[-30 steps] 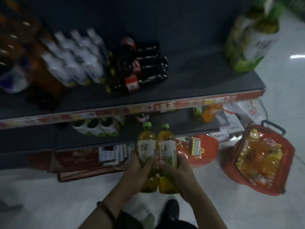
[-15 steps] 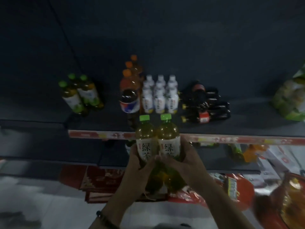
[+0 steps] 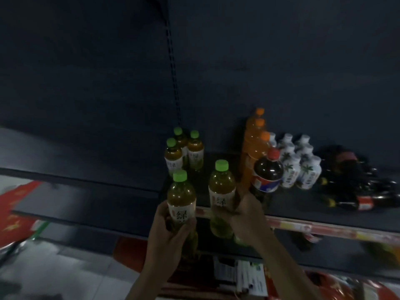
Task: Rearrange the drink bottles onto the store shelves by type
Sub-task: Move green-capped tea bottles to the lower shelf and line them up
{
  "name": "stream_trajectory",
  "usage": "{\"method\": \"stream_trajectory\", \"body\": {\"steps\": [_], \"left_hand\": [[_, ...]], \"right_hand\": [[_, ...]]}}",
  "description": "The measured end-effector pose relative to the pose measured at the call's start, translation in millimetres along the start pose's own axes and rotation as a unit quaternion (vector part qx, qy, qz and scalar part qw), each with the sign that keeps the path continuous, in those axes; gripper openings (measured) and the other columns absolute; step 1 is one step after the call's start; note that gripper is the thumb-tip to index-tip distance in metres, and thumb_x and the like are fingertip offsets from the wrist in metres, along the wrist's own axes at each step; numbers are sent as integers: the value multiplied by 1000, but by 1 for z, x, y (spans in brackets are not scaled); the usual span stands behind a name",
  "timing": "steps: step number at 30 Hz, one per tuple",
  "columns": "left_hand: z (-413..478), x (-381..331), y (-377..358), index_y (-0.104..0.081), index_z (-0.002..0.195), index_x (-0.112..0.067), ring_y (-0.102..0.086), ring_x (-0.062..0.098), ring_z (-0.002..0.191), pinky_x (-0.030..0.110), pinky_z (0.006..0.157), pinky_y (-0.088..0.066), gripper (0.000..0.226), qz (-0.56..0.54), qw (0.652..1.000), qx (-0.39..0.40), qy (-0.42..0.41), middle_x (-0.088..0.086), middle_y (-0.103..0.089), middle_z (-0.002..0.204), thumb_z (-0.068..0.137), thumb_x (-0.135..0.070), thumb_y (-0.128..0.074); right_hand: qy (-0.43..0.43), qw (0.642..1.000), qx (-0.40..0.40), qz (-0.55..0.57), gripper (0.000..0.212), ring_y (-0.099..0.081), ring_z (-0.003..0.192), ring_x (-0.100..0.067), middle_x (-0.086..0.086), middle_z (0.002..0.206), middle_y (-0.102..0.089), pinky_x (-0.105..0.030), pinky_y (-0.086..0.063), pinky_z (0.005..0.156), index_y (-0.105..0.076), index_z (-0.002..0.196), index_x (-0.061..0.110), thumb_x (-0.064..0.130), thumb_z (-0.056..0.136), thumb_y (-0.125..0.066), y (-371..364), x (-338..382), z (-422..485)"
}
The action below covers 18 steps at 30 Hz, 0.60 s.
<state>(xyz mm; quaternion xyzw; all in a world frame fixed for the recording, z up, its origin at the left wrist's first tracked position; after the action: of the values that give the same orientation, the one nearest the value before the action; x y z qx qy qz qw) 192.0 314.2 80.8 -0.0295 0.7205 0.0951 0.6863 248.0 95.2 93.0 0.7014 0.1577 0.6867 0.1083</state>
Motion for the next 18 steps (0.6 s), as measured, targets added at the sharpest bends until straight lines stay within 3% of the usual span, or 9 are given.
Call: {"method": "stream_trajectory", "body": {"steps": [3, 6, 9, 12, 15, 18], "left_hand": [[31, 2, 10, -58, 130, -33, -74, 19, 102, 39, 85, -62, 51, 7, 1000, -24, -6, -3, -76, 110, 87, -22, -84], [60, 3, 11, -58, 131, -35, -72, 9, 105, 30, 84, -58, 52, 17, 999, -49, -11, -9, -74, 114, 89, -20, -84], [85, 5, 10, -59, 130, -33, -72, 9, 107, 28, 84, -58, 49, 31, 997, -61, -20, -10, -75, 115, 90, -18, -83], [104, 9, 11, -58, 131, -31, -71, 7, 107, 23, 79, -59, 50, 30, 997, -67, -19, -11, -74, 116, 90, -17, -83], [118, 15, 15, -57, 134, -30, -71, 6, 108, 27, 84, -59, 54, 24, 997, -72, -21, -12, -74, 118, 89, -15, -84], [131, 19, 21, -58, 134, -29, -71, 7, 109, 28, 84, -59, 55, 11, 998, -63, -18, -10, -74, 119, 88, -14, -84]], "right_hand": [[9, 1000, -10, -21, 67, -67, 119, -9, 11, 127, -70, -36, -59, 100, -55, 138, 29, 30, 81, -91, -18, 6, 45], [26, 998, -37, -40, 59, -65, 117, -12, 11, 122, -68, -44, -59, 98, -56, 131, 33, 41, 81, -87, -38, 5, 87], [44, 997, -46, -44, 57, -54, 123, -15, 12, 124, -56, -40, -50, 100, -56, 130, 32, 42, 82, -86, -57, -7, 117], [8, 997, -66, -40, 69, -61, 122, -20, 0, 133, -59, -34, -53, 94, -58, 137, 24, 28, 78, -94, -72, -24, 142], [17, 993, -85, -74, 78, -66, 120, -18, 1, 133, -65, -38, -59, 98, -58, 139, 24, 39, 72, -96, -84, -36, 157], [21, 989, -116, -91, 73, -68, 117, -17, 2, 128, -68, -38, -59, 97, -61, 134, 24, 46, 72, -93, -90, -36, 159]]}}
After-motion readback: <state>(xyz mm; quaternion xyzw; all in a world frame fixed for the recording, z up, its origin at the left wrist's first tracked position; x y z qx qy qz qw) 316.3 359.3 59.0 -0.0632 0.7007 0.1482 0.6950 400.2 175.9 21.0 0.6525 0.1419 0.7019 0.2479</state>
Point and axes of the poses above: each hand's wrist, its own z-axis towards the middle knuckle, its own y-axis out of the back of the hand, x = y × z, the point moved 4 cm from there along z, towards the middle knuckle
